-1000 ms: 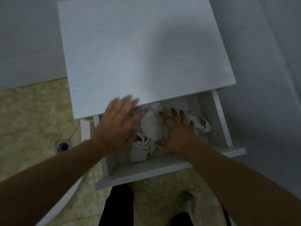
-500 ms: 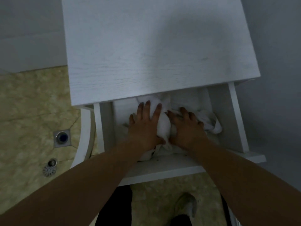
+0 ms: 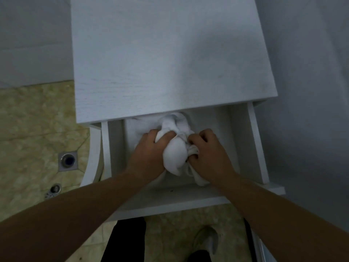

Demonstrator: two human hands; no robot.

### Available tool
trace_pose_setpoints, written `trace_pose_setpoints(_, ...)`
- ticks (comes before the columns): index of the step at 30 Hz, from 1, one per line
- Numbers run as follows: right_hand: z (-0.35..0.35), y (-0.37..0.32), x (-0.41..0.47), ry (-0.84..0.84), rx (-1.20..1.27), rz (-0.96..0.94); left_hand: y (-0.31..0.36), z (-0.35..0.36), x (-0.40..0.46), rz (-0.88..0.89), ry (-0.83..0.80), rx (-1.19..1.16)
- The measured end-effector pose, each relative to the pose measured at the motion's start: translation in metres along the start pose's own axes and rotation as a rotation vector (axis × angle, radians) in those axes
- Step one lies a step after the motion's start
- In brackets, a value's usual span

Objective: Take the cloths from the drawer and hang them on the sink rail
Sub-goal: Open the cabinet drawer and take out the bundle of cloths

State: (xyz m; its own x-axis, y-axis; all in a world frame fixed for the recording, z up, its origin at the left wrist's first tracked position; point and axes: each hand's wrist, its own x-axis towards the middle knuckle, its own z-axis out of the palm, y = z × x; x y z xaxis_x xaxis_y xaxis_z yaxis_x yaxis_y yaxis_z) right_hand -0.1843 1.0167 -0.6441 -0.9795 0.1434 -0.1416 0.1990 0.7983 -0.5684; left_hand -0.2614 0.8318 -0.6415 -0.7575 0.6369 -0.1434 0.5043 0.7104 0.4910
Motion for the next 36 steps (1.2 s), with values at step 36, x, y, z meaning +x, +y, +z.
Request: trace_pose_setpoints(36, -0.048, -0.073, -0.047, -0.23, -0.38, -0.079, 0.007, -0.131, 0.002, 0.084, 0.108, 0.589)
